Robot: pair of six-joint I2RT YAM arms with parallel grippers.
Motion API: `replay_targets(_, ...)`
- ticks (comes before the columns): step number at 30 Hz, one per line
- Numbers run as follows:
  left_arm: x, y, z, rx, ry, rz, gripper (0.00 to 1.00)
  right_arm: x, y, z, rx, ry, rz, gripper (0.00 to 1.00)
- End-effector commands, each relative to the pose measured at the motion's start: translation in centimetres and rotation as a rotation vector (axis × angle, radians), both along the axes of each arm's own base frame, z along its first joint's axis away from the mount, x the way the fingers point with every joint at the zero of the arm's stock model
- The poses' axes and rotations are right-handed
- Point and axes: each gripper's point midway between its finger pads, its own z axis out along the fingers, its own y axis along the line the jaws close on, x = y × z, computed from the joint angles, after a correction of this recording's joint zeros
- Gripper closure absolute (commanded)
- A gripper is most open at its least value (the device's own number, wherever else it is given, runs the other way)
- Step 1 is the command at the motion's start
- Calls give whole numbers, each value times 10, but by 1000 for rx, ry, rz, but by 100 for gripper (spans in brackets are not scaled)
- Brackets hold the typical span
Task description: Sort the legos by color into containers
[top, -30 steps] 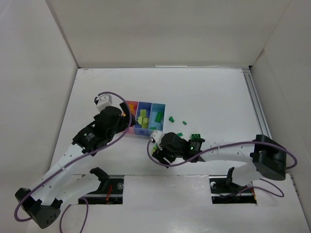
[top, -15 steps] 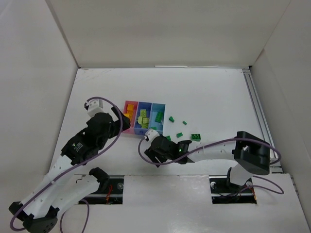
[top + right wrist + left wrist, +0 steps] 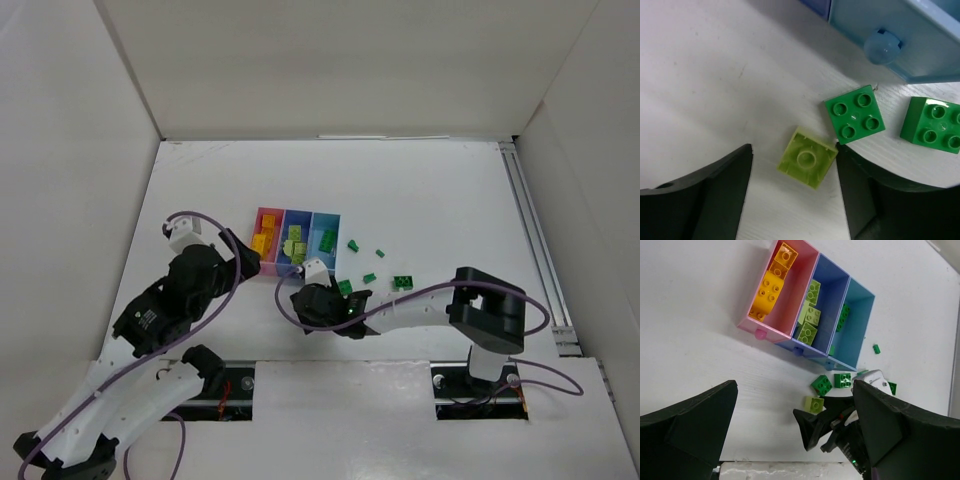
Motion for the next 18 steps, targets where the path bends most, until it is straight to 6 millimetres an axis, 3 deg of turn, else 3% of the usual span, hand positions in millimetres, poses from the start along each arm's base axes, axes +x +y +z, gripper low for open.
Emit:
replay_targets(1,-5,5,4,-31,-20,17,0,-2,3,-7,3,19,-123,32)
replay_targets(6,-9,8,9,-56,-42,21,0,-3,-19,-9,-97,-7,-198,52)
replay_targets(11,-8,6,6,-44,-26,22,0,-9,-19,1,-108,-11,-139,65)
replay_targets(14,-5,5,6,-44,-26,22,0,-16,-7,21,-61,-12,-2,70)
replay_targets(17,2,-1,9,-54,-40,22,0,-12,2,63,-17,-80,84,70)
replay_targets(18,4,-2,1,-34,-13,22,0,-6,9,85,8,-120,84,70)
